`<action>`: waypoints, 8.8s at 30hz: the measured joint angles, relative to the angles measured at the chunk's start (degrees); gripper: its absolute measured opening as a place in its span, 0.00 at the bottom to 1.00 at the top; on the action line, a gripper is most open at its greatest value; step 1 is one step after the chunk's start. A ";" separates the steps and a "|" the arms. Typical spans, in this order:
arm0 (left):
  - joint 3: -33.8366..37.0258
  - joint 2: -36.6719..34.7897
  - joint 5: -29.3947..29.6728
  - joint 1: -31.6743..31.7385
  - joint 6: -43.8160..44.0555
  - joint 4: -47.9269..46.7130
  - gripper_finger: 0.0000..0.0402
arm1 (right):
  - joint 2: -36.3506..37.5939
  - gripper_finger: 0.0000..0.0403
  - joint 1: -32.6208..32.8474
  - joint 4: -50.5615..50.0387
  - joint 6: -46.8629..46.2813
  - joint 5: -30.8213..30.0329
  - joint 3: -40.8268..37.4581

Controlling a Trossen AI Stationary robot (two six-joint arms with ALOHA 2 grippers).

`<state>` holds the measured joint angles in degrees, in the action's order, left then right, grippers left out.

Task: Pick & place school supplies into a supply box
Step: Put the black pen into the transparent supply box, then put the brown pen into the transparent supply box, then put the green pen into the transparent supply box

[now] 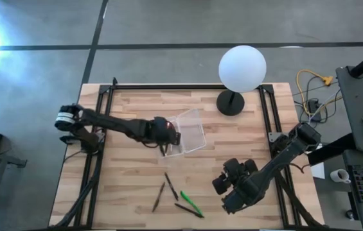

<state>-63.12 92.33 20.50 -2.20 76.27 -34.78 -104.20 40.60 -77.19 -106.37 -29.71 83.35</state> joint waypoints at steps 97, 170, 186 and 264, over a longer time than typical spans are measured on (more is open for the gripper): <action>3.63 -6.13 15.22 -19.40 16.22 11.82 0.02 | 9.68 0.55 0.29 17.39 21.65 -15.51 6.38; -6.32 -7.72 8.08 -49.15 5.57 -11.90 0.32 | -32.89 0.07 -8.93 15.36 22.13 10.89 31.38; 4.74 -7.74 8.92 -52.41 14.09 -3.14 0.32 | -19.19 0.01 -29.55 30.26 48.88 9.87 28.79; 21.34 -15.40 4.22 -5.68 4.74 28.53 0.08 | -8.46 0.56 -8.61 -0.44 18.21 5.22 15.65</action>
<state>-41.78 76.93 24.72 -7.88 81.01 -6.26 -112.66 31.99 -77.62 -88.16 -24.49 99.00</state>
